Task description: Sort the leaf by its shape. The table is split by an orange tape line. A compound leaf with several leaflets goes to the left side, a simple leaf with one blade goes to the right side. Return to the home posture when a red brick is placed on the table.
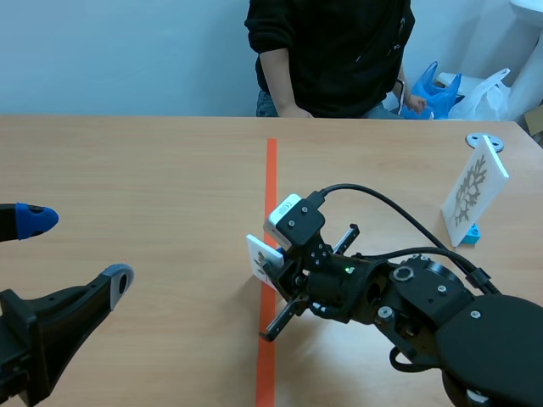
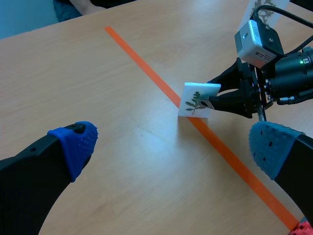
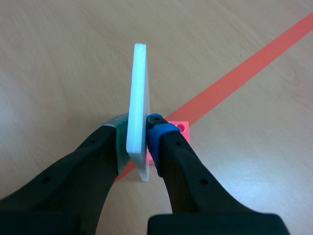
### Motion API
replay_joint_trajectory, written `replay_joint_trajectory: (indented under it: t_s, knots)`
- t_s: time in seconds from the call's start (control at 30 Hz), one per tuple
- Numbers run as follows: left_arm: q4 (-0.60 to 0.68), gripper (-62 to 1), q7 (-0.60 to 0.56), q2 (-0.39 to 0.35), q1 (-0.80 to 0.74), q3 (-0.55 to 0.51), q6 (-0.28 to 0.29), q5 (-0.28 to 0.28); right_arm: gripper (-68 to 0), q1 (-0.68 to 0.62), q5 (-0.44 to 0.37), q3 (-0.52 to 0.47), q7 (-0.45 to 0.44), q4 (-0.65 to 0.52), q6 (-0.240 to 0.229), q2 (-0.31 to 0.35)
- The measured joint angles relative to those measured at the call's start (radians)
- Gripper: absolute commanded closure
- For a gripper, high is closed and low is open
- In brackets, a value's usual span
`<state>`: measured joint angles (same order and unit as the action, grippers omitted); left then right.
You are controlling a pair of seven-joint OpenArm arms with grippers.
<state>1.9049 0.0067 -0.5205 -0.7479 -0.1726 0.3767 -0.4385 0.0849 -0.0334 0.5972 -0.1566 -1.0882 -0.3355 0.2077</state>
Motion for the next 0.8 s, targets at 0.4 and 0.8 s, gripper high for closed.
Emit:
replay_joint_trajectory:
  t_s: [0.4,0.8]
  knots:
    - [0.0,-62.3,0.0,0.0,0.0,0.0,0.0,0.0,-2.2,-0.026,0.0,-0.028,0.001,-0.093,-0.003,0.011]
    - [0.0,-62.3,0.001,0.0,0.0,0.0,0.0,0.0,-2.2,-0.194,-0.274,-0.281,0.193,-0.396,-0.008,0.122]
